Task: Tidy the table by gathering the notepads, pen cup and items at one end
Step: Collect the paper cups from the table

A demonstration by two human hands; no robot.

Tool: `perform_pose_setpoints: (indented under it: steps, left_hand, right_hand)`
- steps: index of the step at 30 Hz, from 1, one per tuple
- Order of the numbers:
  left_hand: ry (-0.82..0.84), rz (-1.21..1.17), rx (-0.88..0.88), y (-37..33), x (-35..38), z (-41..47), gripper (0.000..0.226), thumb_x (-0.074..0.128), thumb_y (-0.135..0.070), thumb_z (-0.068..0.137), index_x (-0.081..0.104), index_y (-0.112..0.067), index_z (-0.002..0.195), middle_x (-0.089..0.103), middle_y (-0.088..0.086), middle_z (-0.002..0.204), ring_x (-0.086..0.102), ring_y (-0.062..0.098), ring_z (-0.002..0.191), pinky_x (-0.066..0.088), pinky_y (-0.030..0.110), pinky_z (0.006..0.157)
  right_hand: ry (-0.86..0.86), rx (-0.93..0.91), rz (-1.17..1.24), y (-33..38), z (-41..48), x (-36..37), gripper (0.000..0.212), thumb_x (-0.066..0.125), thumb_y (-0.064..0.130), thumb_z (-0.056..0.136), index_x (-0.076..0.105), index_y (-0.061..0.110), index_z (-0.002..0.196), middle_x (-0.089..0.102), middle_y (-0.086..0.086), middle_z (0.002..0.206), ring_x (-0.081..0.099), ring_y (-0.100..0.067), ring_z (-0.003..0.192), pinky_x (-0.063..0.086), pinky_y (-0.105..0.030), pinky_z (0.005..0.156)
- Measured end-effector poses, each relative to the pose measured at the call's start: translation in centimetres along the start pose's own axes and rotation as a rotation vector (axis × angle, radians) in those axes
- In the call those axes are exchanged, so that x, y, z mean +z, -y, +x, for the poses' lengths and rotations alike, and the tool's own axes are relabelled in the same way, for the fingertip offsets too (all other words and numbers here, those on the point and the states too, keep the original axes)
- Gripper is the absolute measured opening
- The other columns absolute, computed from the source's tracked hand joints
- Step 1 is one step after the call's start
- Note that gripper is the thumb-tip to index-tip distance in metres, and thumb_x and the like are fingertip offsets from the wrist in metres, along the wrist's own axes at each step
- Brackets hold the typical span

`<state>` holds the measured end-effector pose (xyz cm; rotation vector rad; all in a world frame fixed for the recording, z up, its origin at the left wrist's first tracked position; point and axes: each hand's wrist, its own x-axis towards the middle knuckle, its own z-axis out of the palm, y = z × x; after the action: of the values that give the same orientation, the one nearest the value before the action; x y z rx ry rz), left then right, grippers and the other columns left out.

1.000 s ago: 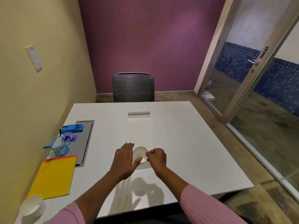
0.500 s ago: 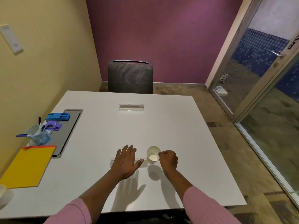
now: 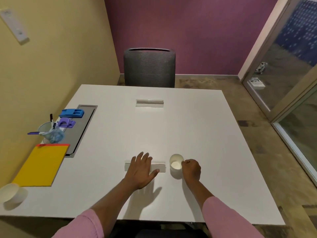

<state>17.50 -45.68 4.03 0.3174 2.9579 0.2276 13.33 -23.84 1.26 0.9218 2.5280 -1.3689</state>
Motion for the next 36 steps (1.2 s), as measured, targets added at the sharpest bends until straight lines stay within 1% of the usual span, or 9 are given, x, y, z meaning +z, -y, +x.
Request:
perform_pose_setpoints:
  steps: [3,8,12,16,20,24,28,31,36]
  left_hand:
    - [-0.002,-0.004,0.007,0.3,0.4,-0.2,0.073,0.022,-0.066,0.091,0.039,-0.012,0.138,0.034,0.010,0.152,0.022,0.031,0.143,0.025,0.046,0.110]
    - [-0.050,-0.004,0.059,0.6,0.4,-0.6,0.075,0.022,-0.066,0.090,0.048,-0.008,0.130,0.046,0.013,0.142,0.035,0.035,0.135,0.033,0.046,0.106]
    - [-0.045,0.005,0.056,1.1,0.5,-1.0,0.076,0.019,-0.066,0.089,0.046,-0.009,0.131,0.043,0.012,0.144,0.032,0.033,0.137,0.031,0.044,0.108]
    - [-0.042,-0.001,0.044,1.5,0.7,-1.7,0.078,0.017,-0.066,0.088,0.044,-0.010,0.133,0.041,0.012,0.146,0.030,0.033,0.138,0.029,0.044,0.110]
    - [-0.062,0.001,0.042,1.9,0.6,-2.2,0.077,0.017,-0.066,0.088,0.043,-0.010,0.134,0.041,0.012,0.146,0.031,0.032,0.137,0.029,0.044,0.109]
    - [-0.053,0.007,0.013,2.5,0.7,-3.3,0.078,0.016,-0.066,0.088,0.039,-0.011,0.138,0.036,0.011,0.149,0.027,0.031,0.139,0.024,0.043,0.113]
    - [-0.054,0.003,-0.027,3.3,0.7,-4.6,0.078,0.015,-0.066,0.088,0.038,-0.011,0.139,0.036,0.011,0.150,0.026,0.031,0.141,0.022,0.041,0.114]
    - [-0.052,0.000,-0.069,4.0,0.7,-6.0,0.077,0.018,-0.065,0.090,0.039,-0.010,0.139,0.036,0.013,0.151,0.025,0.031,0.142,0.022,0.041,0.115]
    - [-0.029,0.064,-0.110,6.3,-0.1,-9.0,0.078,0.014,-0.065,0.090,0.035,-0.010,0.142,0.032,0.013,0.153,0.023,0.033,0.142,0.020,0.046,0.115]
  right_hand:
    - [-0.001,-0.005,0.010,-0.7,0.2,0.4,0.016,0.058,0.015,0.087,0.069,0.005,0.094,0.071,-0.013,0.098,0.064,-0.032,0.091,0.046,-0.030,0.072]
    - [0.007,-0.018,0.028,-0.8,0.4,1.0,0.018,0.059,0.016,0.088,0.069,0.004,0.097,0.070,-0.014,0.102,0.063,-0.033,0.094,0.044,-0.030,0.073]
    - [0.021,-0.024,0.018,-0.8,0.4,1.5,0.017,0.060,0.017,0.089,0.069,0.005,0.097,0.070,-0.014,0.102,0.063,-0.033,0.094,0.044,-0.030,0.073]
    - [0.027,-0.021,-0.011,-1.2,0.2,1.7,0.018,0.058,0.020,0.091,0.067,0.006,0.097,0.070,-0.013,0.102,0.063,-0.033,0.094,0.048,-0.032,0.076]
    - [0.029,-0.001,-0.035,-1.4,0.1,1.7,0.033,0.057,0.033,0.092,0.067,0.003,0.102,0.070,-0.015,0.105,0.064,-0.035,0.097,0.052,-0.038,0.082]
    - [-0.022,0.006,-0.067,-1.4,-0.7,1.7,0.045,0.056,0.041,0.093,0.058,0.005,0.120,0.064,-0.014,0.122,0.059,-0.035,0.113,0.046,-0.039,0.091]
    - [-0.111,-0.072,-0.143,-1.1,-1.8,2.0,0.047,0.060,0.035,0.090,0.054,0.004,0.125,0.064,-0.019,0.121,0.052,-0.038,0.118,0.043,-0.045,0.098]
    - [-0.160,-0.166,-0.238,-0.7,-3.3,2.6,0.048,0.066,0.029,0.085,0.055,0.004,0.124,0.062,-0.020,0.118,0.047,-0.038,0.119,0.039,-0.047,0.097]
    - [-0.072,-0.373,-0.190,0.9,-7.2,5.2,0.043,0.069,0.021,0.083,0.056,0.006,0.121,0.053,-0.019,0.122,0.042,-0.037,0.121,0.036,-0.047,0.102]
